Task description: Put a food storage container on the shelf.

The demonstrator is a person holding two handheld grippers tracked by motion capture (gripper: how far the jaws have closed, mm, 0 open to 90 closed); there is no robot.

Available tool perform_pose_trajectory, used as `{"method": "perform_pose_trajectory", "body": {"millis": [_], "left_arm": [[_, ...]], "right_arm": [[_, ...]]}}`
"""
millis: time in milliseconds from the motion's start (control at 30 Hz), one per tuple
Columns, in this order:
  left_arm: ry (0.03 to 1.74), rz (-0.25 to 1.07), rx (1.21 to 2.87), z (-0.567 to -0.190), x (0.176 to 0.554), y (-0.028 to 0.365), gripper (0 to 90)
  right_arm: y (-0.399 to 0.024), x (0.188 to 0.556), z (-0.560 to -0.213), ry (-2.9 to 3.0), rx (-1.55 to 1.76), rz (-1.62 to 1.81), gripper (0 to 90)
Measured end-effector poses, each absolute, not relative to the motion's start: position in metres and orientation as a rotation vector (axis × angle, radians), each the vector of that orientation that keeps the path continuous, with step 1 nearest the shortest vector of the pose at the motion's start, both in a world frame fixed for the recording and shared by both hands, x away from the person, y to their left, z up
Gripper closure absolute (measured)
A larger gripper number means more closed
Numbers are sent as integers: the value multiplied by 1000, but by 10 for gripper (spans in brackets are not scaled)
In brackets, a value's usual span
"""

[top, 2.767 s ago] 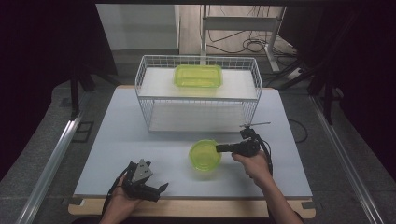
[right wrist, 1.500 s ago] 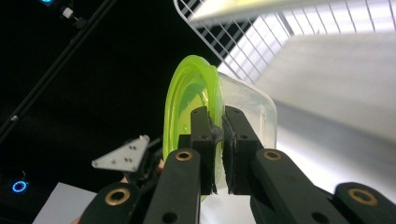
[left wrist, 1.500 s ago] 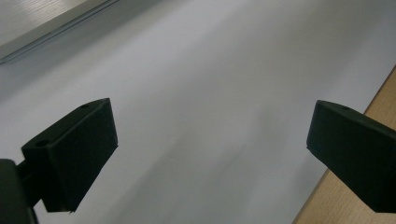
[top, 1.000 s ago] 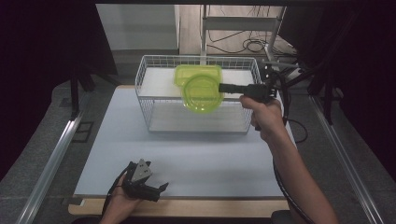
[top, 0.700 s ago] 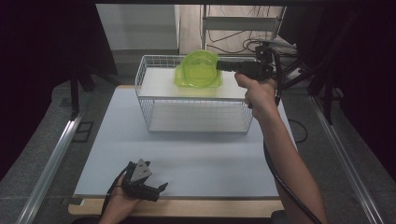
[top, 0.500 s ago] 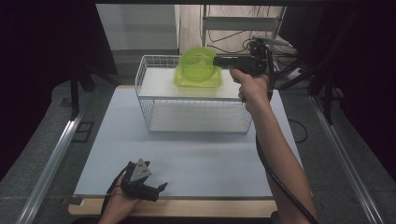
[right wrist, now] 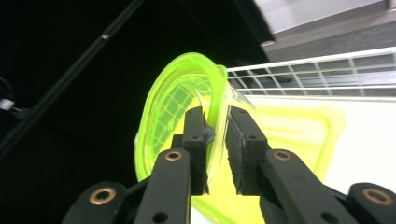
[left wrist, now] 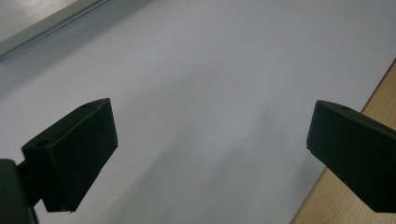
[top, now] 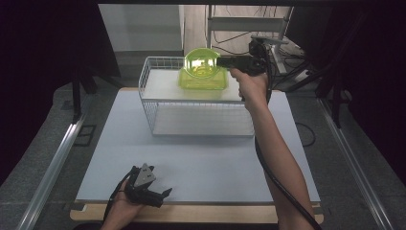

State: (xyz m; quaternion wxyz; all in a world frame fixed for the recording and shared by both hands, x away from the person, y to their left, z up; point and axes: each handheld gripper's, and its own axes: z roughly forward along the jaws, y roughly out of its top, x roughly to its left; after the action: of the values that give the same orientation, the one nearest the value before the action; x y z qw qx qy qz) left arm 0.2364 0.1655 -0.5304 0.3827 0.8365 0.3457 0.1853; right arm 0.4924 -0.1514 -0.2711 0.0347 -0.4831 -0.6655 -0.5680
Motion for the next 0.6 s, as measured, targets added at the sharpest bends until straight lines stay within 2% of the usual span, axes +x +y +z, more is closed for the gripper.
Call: {"method": "perform_pose_trajectory", "body": {"millis": [400,533,600], "left_arm": [[878,462,2146,-532,237,164,17],[879,461,2148,-532,237,164,17],[878,462,2149,-532,237,164,17]], "right_arm": [[-150,499,-273,-2102,-1558,-1729,668],[-151,497,-270,-2125,-1541,-1757,611],[-151,495,-269,-2148,-1515,-1762,542]]}}
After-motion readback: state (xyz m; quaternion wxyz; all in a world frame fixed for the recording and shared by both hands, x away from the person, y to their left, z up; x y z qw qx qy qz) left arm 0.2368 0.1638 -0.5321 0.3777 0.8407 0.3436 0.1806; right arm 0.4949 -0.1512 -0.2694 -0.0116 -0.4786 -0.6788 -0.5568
